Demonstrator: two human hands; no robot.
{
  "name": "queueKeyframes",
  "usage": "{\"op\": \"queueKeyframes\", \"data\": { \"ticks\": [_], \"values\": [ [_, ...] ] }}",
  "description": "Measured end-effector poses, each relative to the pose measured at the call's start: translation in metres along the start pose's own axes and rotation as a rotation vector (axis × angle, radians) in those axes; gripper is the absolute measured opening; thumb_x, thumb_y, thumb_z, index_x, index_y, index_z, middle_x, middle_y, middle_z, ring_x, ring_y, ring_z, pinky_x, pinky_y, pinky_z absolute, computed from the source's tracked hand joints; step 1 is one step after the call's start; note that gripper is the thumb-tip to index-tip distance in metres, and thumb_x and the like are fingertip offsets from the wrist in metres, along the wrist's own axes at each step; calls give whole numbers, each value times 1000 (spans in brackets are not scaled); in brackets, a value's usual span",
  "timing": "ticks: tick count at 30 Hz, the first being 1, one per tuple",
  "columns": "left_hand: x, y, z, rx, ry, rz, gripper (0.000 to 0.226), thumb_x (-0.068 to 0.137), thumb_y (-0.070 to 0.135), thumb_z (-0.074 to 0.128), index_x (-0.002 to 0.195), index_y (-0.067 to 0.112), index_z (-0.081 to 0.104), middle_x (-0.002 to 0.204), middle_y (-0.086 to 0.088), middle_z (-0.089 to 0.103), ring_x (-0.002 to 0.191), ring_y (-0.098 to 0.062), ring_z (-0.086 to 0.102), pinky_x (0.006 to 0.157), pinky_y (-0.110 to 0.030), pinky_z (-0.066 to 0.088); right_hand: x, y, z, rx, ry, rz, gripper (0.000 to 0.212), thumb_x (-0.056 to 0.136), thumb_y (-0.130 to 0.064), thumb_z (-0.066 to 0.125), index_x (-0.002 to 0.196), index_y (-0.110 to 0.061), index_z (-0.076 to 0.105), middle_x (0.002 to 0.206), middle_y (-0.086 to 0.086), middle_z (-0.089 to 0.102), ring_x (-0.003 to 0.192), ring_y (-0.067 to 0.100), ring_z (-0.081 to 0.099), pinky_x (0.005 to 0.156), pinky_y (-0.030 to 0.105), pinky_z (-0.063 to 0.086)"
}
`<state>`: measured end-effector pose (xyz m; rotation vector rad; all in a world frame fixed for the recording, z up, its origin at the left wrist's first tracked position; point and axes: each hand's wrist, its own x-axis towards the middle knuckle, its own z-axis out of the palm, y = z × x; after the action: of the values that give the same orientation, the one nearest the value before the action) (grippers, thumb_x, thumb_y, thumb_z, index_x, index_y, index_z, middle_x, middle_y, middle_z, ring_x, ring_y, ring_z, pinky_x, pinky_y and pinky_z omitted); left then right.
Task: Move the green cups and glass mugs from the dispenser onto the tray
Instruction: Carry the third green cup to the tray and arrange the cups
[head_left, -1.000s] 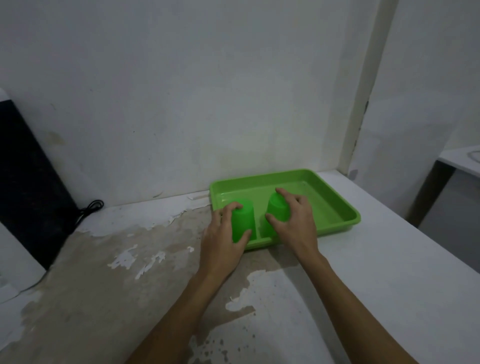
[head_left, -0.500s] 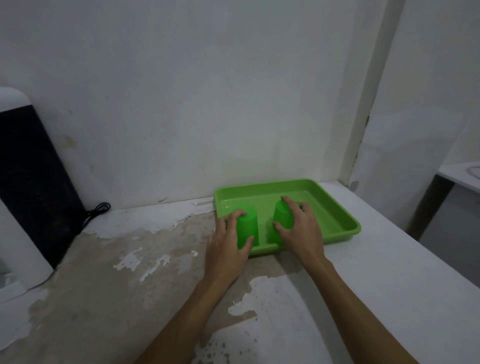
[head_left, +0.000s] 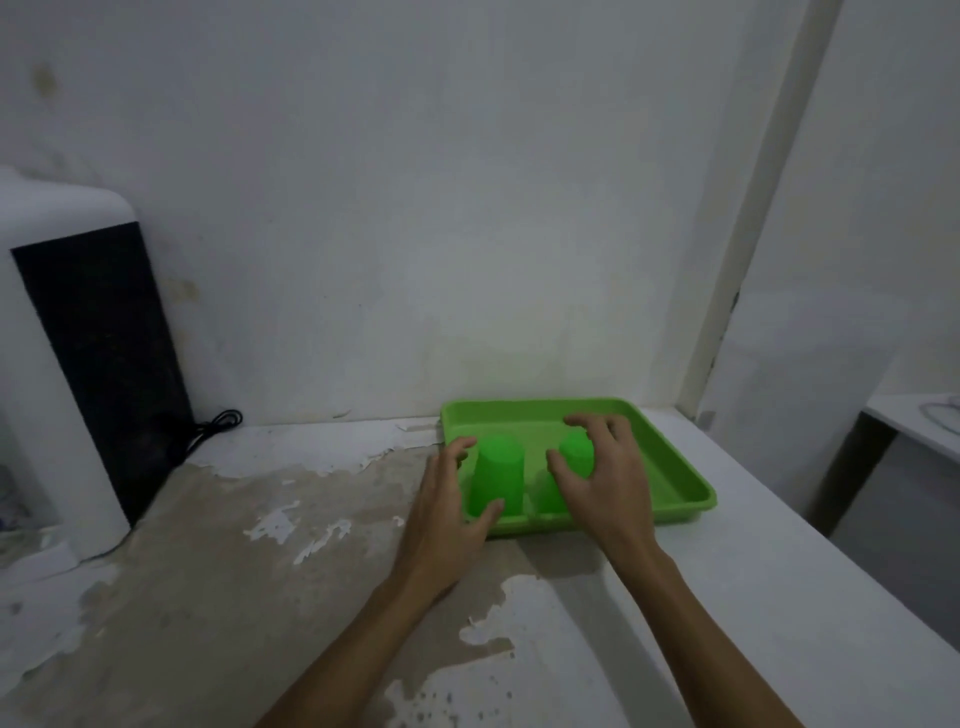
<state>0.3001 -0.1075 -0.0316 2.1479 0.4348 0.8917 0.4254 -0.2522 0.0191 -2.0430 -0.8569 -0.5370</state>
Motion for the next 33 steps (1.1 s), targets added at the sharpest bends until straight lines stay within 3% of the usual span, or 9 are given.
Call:
{"op": "queueKeyframes", "data": {
  "ticks": [4, 7, 14, 17, 22, 27, 30, 33],
  "values": [
    [-13, 0, -39, 26, 65, 62, 34, 87, 21, 75, 115, 33, 61, 117, 15, 60, 109, -1, 59, 91, -30, 55, -7, -35, 6, 216, -57, -55, 12, 83, -20, 75, 94, -17, 70, 90, -2, 68, 79, 11, 64, 68, 22, 51],
    [-31, -6, -80, 45, 76, 23, 18, 87, 22, 72, 97, 35, 64, 100, 19, 67, 100, -2, 63, 81, -28, 56, -18, -71, 28, 345, -146, -43, 12, 82, -12, 75, 87, -20, 68, 79, -4, 71, 73, 7, 65, 62, 12, 45],
    [-79, -31, -184, 149, 204, -25, 12, 88, 22, 72, 87, 32, 66, 91, 18, 69, 93, -7, 66, 77, -21, 52, -50, -153, 95, 512, -312, -62, 12, 79, -16, 73, 85, -26, 68, 71, -4, 69, 67, 9, 65, 62, 32, 53],
    [-104, -47, -232, 242, 262, -61, 11, 88, 22, 72, 87, 32, 66, 89, 18, 68, 90, -6, 66, 75, -22, 52, -67, -196, 127, 580, -404, -84, 12, 80, -12, 74, 85, -23, 70, 70, -1, 69, 66, 9, 64, 60, 23, 49],
    [-150, -72, -308, 374, 455, -150, 14, 84, 16, 72, 84, 28, 67, 86, 15, 69, 85, -6, 66, 74, -36, 56, -108, -269, 176, 667, -582, -130, 10, 84, -10, 74, 87, -20, 70, 72, -1, 69, 66, 7, 62, 59, 11, 44],
    [-165, -81, -346, 611, 657, -157, 17, 77, 12, 76, 88, 23, 70, 105, 2, 64, 105, -23, 62, 89, -45, 51, -124, -303, 191, 733, -670, -138, 6, 85, -11, 73, 88, -16, 72, 73, 4, 70, 65, 9, 62, 59, 11, 46],
    [-181, -89, -380, 740, 783, -244, 32, 74, 16, 79, 105, 23, 71, 131, -8, 54, 128, -29, 50, 102, -43, 40, -142, -329, 203, 766, -761, -153, 6, 86, -10, 73, 89, -15, 72, 74, 8, 70, 63, 5, 59, 60, 14, 47],
    [-192, -99, -408, 724, 780, -351, 51, 75, 19, 79, 124, 22, 65, 145, -14, 42, 138, -32, 41, 110, -45, 37, -157, -346, 213, 799, -804, -139, 6, 86, -9, 73, 88, -14, 72, 75, 12, 71, 63, 8, 59, 60, 17, 48]
  ]
}}
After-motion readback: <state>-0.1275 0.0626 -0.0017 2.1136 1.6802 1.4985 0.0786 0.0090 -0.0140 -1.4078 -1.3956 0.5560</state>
